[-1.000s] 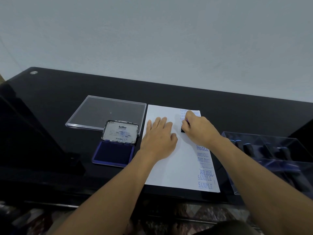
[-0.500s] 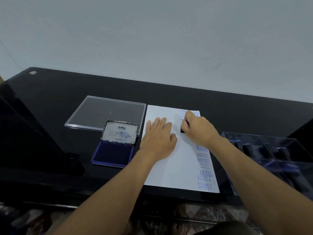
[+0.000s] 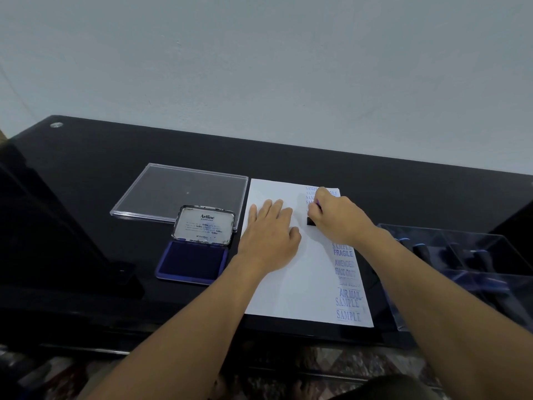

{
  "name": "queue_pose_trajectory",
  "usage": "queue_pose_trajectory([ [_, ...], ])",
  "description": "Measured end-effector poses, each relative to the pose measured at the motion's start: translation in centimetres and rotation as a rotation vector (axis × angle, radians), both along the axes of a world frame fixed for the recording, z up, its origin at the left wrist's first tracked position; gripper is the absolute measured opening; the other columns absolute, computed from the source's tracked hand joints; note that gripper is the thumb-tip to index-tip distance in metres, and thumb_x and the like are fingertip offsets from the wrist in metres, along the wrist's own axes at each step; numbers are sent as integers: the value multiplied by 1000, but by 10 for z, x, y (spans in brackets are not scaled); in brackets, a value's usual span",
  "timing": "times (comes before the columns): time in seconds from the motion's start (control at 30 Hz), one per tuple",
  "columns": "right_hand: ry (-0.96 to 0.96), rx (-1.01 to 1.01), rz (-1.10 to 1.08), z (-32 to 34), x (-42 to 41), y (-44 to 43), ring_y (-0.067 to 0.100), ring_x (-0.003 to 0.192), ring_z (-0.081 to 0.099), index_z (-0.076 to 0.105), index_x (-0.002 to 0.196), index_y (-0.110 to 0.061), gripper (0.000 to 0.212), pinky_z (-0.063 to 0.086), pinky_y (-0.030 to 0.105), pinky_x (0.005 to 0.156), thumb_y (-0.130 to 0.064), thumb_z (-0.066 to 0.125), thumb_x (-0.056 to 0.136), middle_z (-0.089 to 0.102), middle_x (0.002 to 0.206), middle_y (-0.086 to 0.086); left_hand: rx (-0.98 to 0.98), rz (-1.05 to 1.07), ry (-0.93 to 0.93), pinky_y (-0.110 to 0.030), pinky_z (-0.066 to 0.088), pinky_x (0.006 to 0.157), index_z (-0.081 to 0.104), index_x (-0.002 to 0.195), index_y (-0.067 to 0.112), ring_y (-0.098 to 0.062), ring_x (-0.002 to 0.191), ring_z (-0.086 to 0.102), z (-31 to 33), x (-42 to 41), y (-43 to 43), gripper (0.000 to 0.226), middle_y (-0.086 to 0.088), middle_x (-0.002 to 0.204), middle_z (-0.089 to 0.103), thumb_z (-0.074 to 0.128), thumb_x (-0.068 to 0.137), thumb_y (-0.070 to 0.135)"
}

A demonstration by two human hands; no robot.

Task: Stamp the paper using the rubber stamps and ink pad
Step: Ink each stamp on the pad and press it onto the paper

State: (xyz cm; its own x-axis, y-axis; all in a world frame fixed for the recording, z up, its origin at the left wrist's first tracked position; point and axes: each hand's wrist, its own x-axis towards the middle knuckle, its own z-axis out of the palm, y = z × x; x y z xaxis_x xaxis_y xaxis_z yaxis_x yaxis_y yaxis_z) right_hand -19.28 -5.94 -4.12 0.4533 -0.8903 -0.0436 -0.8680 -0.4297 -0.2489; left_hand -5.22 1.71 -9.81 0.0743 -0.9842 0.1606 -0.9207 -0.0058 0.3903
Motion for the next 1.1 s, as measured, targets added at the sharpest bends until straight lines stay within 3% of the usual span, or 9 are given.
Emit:
queue_pose_trajectory([
  [0.1, -76, 42, -14, 5, -2, -2, 15, 57, 45, 40, 87, -18, 22, 31, 26, 51, -31, 38, 104, 47, 70, -6, 15, 0, 8, -47, 0, 121, 40, 142, 14, -21, 148, 11, 1, 0, 0, 46, -4, 161, 22, 34, 99, 29],
  [0.2, -180, 37, -39, 12, -6, -3, 14, 63, 51, 47, 91, -19, 20, 36, 25, 55, -33, 41, 105, 51, 76, -9, 56, 1, 53, -47, -1, 122, 38, 145, 15, -20, 148, 10, 5, 1, -2, 48, -2, 161, 21, 35, 99, 28],
  [0.3, -236, 2, -46, 22, -9, -7, 17, 68, 55, 52, 93, -17, 21, 44, 29, 59, -34, 44, 104, 61, 83, 0, 97, 20, 116, -43, 4, 119, 44, 140, 13, -19, 142, 21, 13, 3, -5, 46, -2, 152, 34, 40, 96, 26],
  [0.43, -257, -41, -51, 31, -15, -12, 18, 73, 59, 56, 90, -20, 22, 44, 29, 60, -36, 46, 101, 63, 83, -1, 28, 64, 221, -37, 20, 112, 52, 133, 9, -19, 131, 36, 25, 3, -6, 40, -4, 139, 50, 46, 95, 21],
  [0.57, -272, -46, -65, 36, -19, -12, 17, 73, 58, 56, 90, -19, 23, 42, 29, 59, -36, 45, 101, 63, 83, -1, -64, 111, 310, -33, 23, 113, 49, 140, 12, -16, 135, 34, 37, 7, -3, 44, 1, 145, 46, 46, 97, 20],
  [0.77, -283, -41, -80, 38, -21, -7, 13, 67, 52, 51, 84, -18, 26, 38, 28, 56, -35, 44, 102, 61, 80, 0, -42, 93, 289, -35, 19, 115, 48, 140, 14, -16, 138, 32, 51, 16, 3, 44, 1, 148, 44, 46, 97, 23],
  [1.1, -303, -46, -130, 46, -20, 2, 12, 75, 55, 55, 100, -18, 18, 40, 25, 57, -35, 50, 100, 60, 90, -1, -64, 124, 303, -34, 23, 114, 47, 140, 14, -16, 137, 32, 71, 34, 21, 42, 1, 148, 43, 47, 99, 23],
])
